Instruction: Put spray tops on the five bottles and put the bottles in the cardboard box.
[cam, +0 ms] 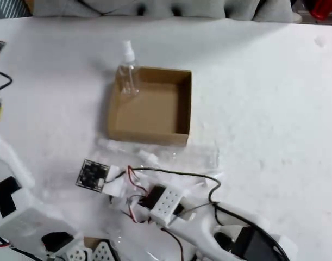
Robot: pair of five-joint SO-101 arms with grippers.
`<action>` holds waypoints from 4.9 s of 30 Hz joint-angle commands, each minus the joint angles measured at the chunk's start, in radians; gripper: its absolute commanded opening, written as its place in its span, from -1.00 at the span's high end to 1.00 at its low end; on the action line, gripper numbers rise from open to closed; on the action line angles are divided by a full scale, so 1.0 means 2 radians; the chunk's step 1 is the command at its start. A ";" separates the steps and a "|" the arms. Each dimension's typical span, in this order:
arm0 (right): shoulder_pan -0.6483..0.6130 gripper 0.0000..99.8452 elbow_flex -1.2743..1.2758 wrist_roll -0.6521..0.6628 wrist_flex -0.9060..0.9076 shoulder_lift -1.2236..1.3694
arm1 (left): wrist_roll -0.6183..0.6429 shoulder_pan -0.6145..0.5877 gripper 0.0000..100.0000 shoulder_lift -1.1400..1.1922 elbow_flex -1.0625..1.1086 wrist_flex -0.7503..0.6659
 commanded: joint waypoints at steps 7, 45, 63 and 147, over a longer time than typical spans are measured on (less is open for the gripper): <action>0.007 0.97 -0.021 -0.002 0.012 -0.027 | -0.039 0.063 0.96 -0.191 0.205 -0.064; 0.153 0.97 -0.150 -0.001 0.231 -0.032 | -0.380 0.206 0.48 -0.353 0.503 -0.011; 0.154 0.97 -0.150 -0.001 0.232 -0.032 | -0.302 0.334 0.47 -0.353 0.615 -0.124; 0.354 0.97 -0.222 -0.035 0.336 -0.131 | -0.297 0.310 0.48 -0.357 0.736 -0.292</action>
